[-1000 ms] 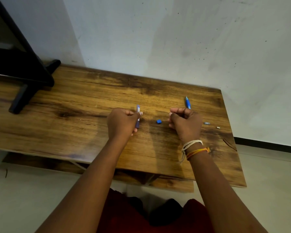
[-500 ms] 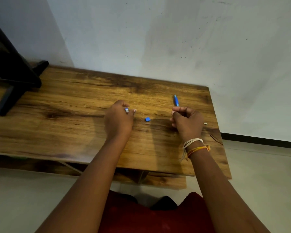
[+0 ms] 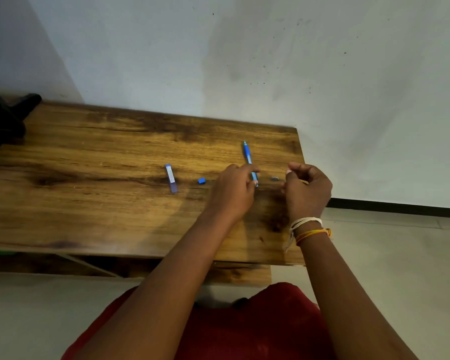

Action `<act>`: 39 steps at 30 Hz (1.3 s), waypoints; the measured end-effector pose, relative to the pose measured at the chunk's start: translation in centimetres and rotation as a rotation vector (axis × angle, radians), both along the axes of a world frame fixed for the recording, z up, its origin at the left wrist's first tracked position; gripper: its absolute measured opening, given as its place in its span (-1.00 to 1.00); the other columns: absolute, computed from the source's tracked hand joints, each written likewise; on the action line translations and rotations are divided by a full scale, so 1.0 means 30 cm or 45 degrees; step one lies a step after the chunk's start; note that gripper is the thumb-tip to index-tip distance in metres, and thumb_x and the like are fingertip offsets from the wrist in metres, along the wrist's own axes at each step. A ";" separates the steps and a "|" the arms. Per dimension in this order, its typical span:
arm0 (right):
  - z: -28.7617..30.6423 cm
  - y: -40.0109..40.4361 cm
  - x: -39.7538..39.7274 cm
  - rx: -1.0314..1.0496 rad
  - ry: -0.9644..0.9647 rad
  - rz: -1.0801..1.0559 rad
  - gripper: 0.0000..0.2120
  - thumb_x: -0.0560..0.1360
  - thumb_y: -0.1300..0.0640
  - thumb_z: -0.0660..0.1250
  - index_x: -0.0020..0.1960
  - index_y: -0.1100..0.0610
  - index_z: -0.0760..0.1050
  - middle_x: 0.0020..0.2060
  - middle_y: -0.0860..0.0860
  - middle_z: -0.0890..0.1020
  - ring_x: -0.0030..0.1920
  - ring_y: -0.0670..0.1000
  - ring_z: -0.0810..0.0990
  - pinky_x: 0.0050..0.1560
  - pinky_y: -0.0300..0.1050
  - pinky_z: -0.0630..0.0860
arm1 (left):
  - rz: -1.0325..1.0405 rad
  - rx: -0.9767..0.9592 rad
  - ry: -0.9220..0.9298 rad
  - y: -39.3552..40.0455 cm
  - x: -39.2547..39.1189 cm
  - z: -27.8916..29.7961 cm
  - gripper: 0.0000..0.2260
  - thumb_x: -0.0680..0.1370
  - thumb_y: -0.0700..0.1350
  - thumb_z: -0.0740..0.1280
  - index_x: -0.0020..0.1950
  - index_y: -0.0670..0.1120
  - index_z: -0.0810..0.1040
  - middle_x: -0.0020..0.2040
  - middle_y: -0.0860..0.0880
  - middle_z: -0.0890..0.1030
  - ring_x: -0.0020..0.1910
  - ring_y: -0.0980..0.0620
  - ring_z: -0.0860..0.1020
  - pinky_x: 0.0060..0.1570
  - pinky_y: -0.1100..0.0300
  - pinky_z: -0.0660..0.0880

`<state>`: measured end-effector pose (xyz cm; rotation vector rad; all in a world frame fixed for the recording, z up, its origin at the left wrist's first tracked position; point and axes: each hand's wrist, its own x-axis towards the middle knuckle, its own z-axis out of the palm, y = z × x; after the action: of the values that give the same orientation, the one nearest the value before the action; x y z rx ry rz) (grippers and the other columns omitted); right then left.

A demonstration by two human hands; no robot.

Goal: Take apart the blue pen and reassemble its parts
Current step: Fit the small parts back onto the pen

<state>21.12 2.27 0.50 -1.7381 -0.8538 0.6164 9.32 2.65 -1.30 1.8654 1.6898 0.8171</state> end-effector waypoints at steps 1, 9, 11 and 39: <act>-0.001 -0.005 0.012 0.007 -0.005 -0.001 -0.86 0.48 0.27 0.36 0.00 0.14 0.64 -0.08 0.08 0.68 -0.06 0.14 0.68 0.06 0.13 0.63 | -0.022 0.006 0.071 -0.002 0.014 -0.011 -0.69 0.58 -0.09 0.27 0.33 0.04 0.48 0.06 -0.05 0.53 -0.08 0.06 0.50 -0.16 0.17 0.46; 0.017 -0.013 0.095 0.039 -0.002 -0.026 -0.85 0.48 0.29 0.36 0.02 0.19 0.64 -0.09 0.11 0.68 -0.07 0.14 0.68 0.04 0.08 0.64 | 0.029 0.024 0.303 0.010 0.075 -0.036 -0.69 0.53 0.03 0.32 0.22 -0.06 0.51 0.10 -0.07 0.43 -0.14 0.03 0.50 -0.20 0.15 0.47; 0.020 -0.015 0.098 0.041 -0.003 -0.017 -0.85 0.48 0.29 0.36 0.01 0.18 0.64 -0.10 0.09 0.68 -0.07 0.12 0.68 0.05 0.06 0.63 | 0.105 0.033 0.287 0.012 0.084 -0.031 -0.77 0.53 0.04 0.33 0.10 -0.07 0.55 0.04 -0.08 0.46 -0.19 0.05 0.46 -0.25 0.18 0.42; 0.024 -0.006 -0.007 0.058 -0.160 0.172 -0.88 0.46 0.22 0.38 -0.05 0.08 0.64 -0.15 -0.05 0.67 -0.13 -0.05 0.64 -0.02 -0.08 0.61 | 0.391 -1.046 -1.463 0.037 -0.070 0.091 -0.84 0.55 -0.05 0.28 -0.12 -0.09 0.59 -0.38 0.04 0.68 -0.45 0.14 0.58 -0.43 0.33 0.47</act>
<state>20.92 2.09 1.22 -1.7014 -1.0720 0.5762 7.23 3.76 1.43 0.3886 1.2002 0.8511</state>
